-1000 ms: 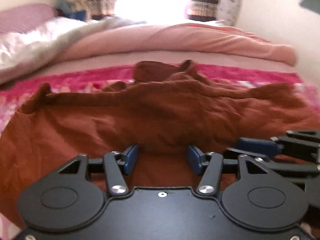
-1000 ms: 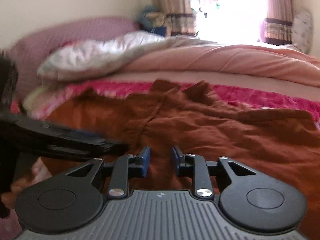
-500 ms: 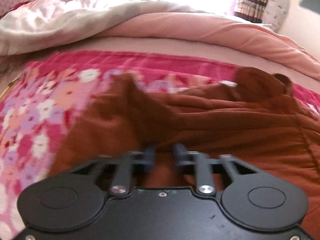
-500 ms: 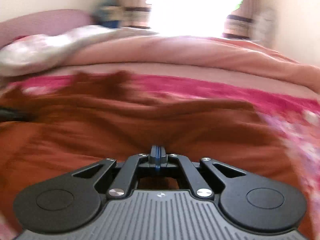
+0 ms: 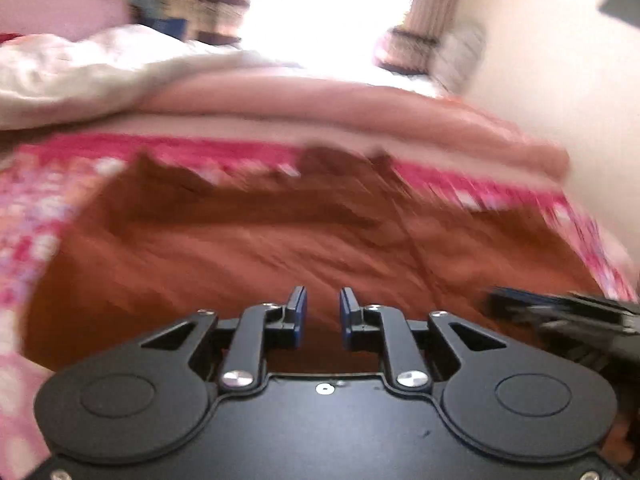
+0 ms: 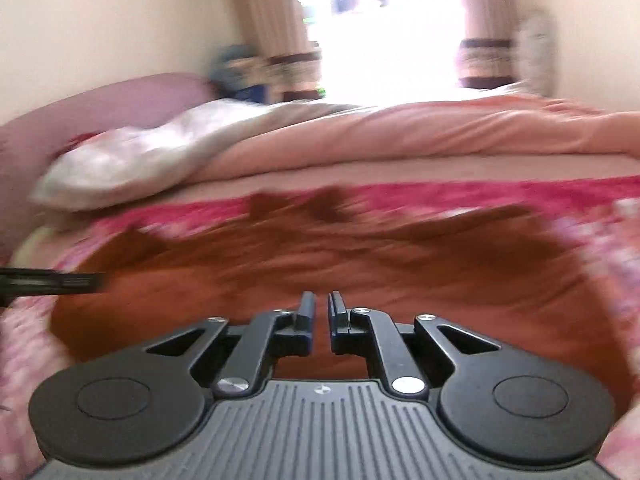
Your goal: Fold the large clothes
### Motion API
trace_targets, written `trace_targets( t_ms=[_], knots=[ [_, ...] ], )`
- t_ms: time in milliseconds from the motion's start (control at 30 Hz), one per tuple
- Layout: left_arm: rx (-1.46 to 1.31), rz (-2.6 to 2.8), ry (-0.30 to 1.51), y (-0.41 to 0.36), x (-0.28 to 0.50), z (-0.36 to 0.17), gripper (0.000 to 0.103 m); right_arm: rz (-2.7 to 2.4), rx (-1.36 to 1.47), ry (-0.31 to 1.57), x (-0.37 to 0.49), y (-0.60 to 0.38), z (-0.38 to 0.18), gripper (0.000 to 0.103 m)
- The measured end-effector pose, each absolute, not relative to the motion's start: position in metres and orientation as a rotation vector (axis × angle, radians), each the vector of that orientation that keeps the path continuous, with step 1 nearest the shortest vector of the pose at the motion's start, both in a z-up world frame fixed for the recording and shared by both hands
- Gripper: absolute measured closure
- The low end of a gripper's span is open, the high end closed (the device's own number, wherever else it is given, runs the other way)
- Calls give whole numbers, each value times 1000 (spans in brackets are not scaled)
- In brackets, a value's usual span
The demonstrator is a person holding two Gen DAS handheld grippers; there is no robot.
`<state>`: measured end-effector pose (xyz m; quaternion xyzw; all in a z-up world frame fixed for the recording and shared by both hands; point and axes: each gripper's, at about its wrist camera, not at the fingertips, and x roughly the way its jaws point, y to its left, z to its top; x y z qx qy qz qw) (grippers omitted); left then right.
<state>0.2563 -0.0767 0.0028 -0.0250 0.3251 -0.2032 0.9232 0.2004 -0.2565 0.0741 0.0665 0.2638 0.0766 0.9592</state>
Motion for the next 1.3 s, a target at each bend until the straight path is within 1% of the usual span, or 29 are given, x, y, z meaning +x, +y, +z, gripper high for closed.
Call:
trace_targets(
  t_ms=[100, 133, 167, 200, 233, 367, 467, 633, 667, 700, 733, 767, 867, 900, 933, 1033, 1100, 1167, 1300],
  knots=[
    [22, -371, 647, -91, 257, -22, 85, 179, 91, 586, 205, -231, 56, 93],
    [25, -367, 641, -86, 257, -27, 89, 165, 88, 600, 206, -232, 50, 93],
    [11, -356, 635, -76, 259, -30, 97, 138, 94, 613, 205, -239, 46, 93],
    [-13, -344, 634, -62, 261, -32, 97, 105, 108, 615, 204, -250, 43, 97],
    [-37, -346, 636, -49, 263, -32, 97, 63, 128, 615, 201, -269, 40, 103],
    [-51, -108, 618, 13, 279, -32, 97, -143, 179, 621, 187, -345, 36, 103],
    [-181, -159, 698, 56, 293, -41, 97, -196, 258, 608, 175, -391, 32, 103],
    [-129, -111, 683, 46, 282, -24, 96, -232, 299, 593, 173, -404, 33, 103],
    [-122, -114, 676, 39, 277, -21, 89, -236, 300, 584, 168, -402, 37, 103],
    [-116, -118, 662, 33, 271, -16, 77, -234, 290, 568, 161, -398, 42, 89],
    [-115, -130, 638, 28, 265, -12, 47, -240, 272, 551, 152, -391, 48, 82],
    [-113, -136, 615, 23, 255, -7, 41, -235, 252, 538, 146, -386, 50, 71],
    [-69, -203, 580, 4, 236, 2, 40, -212, 261, 523, 130, -379, 60, 63],
    [-52, -228, 577, -1, 232, 3, 40, -203, 281, 522, 126, -379, 61, 56],
    [-33, -239, 576, -7, 230, 2, 40, -199, 308, 522, 122, -379, 60, 52],
    [22, -198, 576, -14, 230, -6, 40, -199, 400, 531, 116, -384, 54, 52],
    [28, -164, 619, -10, 237, -18, 40, -225, 449, 535, 115, -387, 47, 52],
    [-18, -171, 656, 0, 241, -26, 39, -285, 511, 525, 112, -389, 40, 52],
    [-92, -195, 662, 15, 247, -32, 38, -288, 679, 498, 114, -397, 26, 52]
  ],
)
